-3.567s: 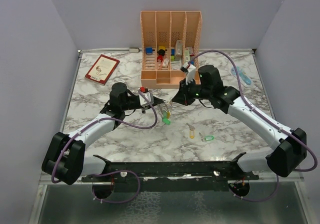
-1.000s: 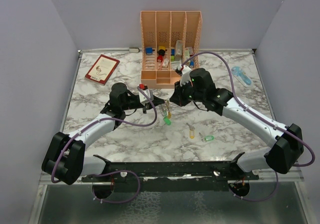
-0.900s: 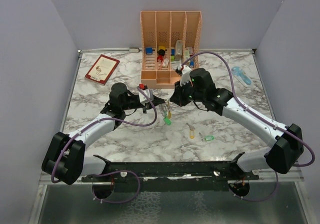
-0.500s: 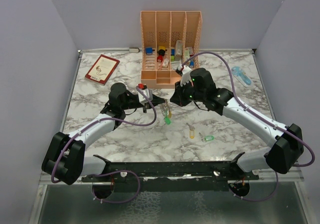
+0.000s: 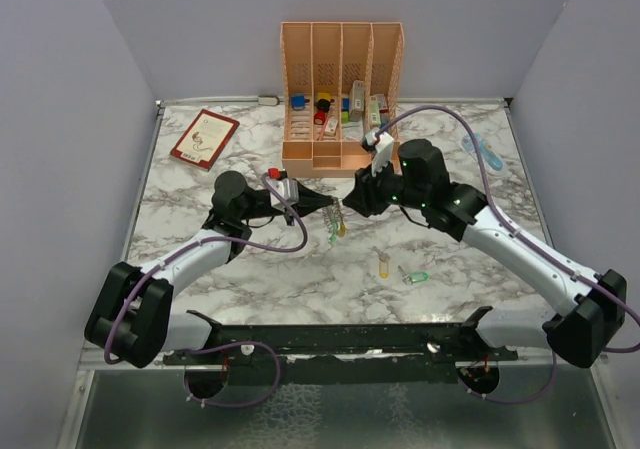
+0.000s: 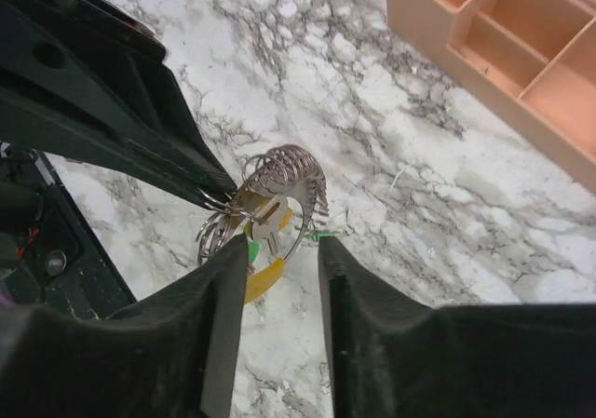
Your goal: Put the keys on the keyring
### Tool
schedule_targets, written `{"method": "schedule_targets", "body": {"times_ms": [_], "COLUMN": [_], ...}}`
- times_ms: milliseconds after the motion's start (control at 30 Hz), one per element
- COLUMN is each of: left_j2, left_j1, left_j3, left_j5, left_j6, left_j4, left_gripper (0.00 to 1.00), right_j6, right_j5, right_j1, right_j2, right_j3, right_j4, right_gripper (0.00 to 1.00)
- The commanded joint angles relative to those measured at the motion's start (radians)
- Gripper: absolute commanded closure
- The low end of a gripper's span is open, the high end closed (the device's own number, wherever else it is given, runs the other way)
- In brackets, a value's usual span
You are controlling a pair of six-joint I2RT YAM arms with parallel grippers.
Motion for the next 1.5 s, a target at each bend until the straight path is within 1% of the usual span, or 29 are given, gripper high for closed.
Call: {"method": "schedule_targets", "body": {"times_ms": [0, 67, 200, 267, 367, 433, 567, 700, 1133, 1333, 1467], "left_j2": [0.031, 0.038, 0.046, 0.052, 0.053, 0.052, 0.048, 0.046, 0.047, 0.046, 0.044], "left_j1": [-0.003, -0.003, -0.005, -0.011, -0.018, -0.021, -0.024, -0.024, -0.026, -0.026, -0.026], "left_j3": [-0.031, -0.040, -0.046, -0.044, -0.039, -0.039, -0.041, -0.039, -0.033, -0.035, -0.031], "left_j5": [0.082, 0.096, 0.115, 0.120, 0.127, 0.131, 0.140, 0.145, 0.157, 0.160, 0.167], "left_j6": [-0.132, -0.152, -0.188, -0.201, -0.205, -0.205, -0.205, -0.205, -0.206, -0.204, -0.208], "left_j4": [0.238, 0.283, 0.347, 0.370, 0.372, 0.370, 0.358, 0.352, 0.338, 0.336, 0.337], "left_gripper": [1.00, 1.00, 1.00, 1.00, 1.00, 1.00, 1.00, 1.00, 1.00, 1.00, 1.00], "right_j6": [-0.114, -0.139, -0.184, -0.197, -0.217, -0.233, -0.263, -0.290, -0.304, -0.310, -0.310], "right_j5": [0.039, 0.048, -0.060, -0.128, -0.191, -0.231, -0.281, -0.286, -0.305, -0.307, -0.303], "right_j1": [0.001, -0.001, -0.005, -0.006, -0.006, -0.006, -0.005, -0.006, -0.006, -0.006, -0.006], "right_j2": [-0.089, -0.121, -0.181, -0.180, -0.149, -0.125, -0.099, -0.085, -0.064, -0.060, -0.058], "right_j3": [0.015, 0.022, -0.001, -0.010, 0.001, 0.020, 0.041, 0.052, 0.050, 0.044, 0.042], "right_j4": [0.019, 0.005, 0.032, 0.056, 0.050, 0.037, 0.015, -0.024, -0.028, -0.026, -0.020], "right_gripper": [0.59, 0.58, 0.59, 0.63, 0.73, 0.75, 0.74, 0.74, 0.73, 0.68, 0.68]}}
